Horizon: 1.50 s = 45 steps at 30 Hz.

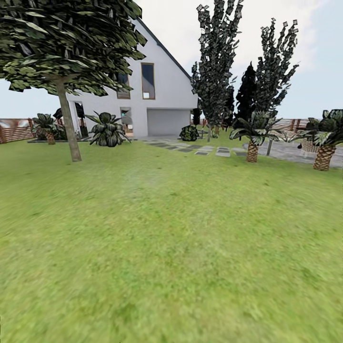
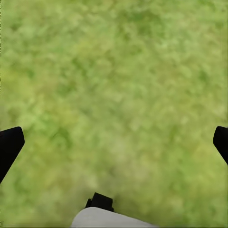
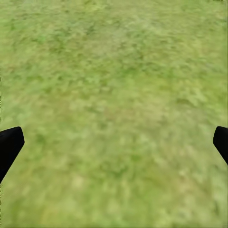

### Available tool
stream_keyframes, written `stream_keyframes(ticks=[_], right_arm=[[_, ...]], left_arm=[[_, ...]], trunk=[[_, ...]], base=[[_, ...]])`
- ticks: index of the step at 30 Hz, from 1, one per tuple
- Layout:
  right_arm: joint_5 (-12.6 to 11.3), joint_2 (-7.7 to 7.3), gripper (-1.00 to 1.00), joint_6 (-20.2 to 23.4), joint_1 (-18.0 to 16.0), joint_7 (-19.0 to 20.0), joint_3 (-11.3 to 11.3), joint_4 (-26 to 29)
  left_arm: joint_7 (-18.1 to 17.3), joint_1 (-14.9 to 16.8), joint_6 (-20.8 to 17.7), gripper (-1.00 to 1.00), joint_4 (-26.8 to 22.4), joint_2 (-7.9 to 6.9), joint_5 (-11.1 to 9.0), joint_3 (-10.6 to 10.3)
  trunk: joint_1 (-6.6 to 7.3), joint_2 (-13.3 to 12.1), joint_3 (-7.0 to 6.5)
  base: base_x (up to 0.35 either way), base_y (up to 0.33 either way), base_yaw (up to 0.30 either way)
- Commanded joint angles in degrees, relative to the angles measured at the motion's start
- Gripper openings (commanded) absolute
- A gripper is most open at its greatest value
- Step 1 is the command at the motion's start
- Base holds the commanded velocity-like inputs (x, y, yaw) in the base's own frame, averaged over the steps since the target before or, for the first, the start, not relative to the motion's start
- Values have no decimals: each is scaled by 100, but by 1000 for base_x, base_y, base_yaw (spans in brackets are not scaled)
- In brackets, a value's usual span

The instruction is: Take the three Easter eggs out of the wicker basket on the lawn in the garden, then place them on the lawn next to a single tree (choose any tree) so that all three eggs are next to the same tree and none are left in the basket.

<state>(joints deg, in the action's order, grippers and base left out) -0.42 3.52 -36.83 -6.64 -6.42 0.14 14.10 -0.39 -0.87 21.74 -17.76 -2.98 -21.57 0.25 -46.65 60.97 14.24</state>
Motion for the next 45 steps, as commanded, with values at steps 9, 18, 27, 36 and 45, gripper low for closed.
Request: stream_keyframes(ticks=[9, 18, 27, 36, 45], right_arm=[[-5, -16, 100, -43, -4, -18, -4, -4], [-17, -18, 100, -27, -4, -24, -5, -2], [-2, -21, 100, -61, -4, 18, 21, -21], [11, -18, 100, -59, -4, 18, 21, -21], [16, -26, 100, -61, -4, 18, 21, -21]], left_arm=[[-5, -6, 5, 100, 9, 8, -14, 0], [4, -4, 14, 100, 9, 8, -17, 1], [23, -3, 531, 100, -9, 29, -14, -7], [30, -4, 516, 100, 0, 26, -25, -1], [31, -4, 515, 100, 1, 26, -32, 1]], trunk=[[0, 5, -44], [0, 5, -33], [154, -276, -158], [351, -637, -320], [549, -998, -481]], base=[[-235, 149, -155], [-98, 52, -204], [0, 0, -140], [0, 0, -262], [0, 0, -264]])
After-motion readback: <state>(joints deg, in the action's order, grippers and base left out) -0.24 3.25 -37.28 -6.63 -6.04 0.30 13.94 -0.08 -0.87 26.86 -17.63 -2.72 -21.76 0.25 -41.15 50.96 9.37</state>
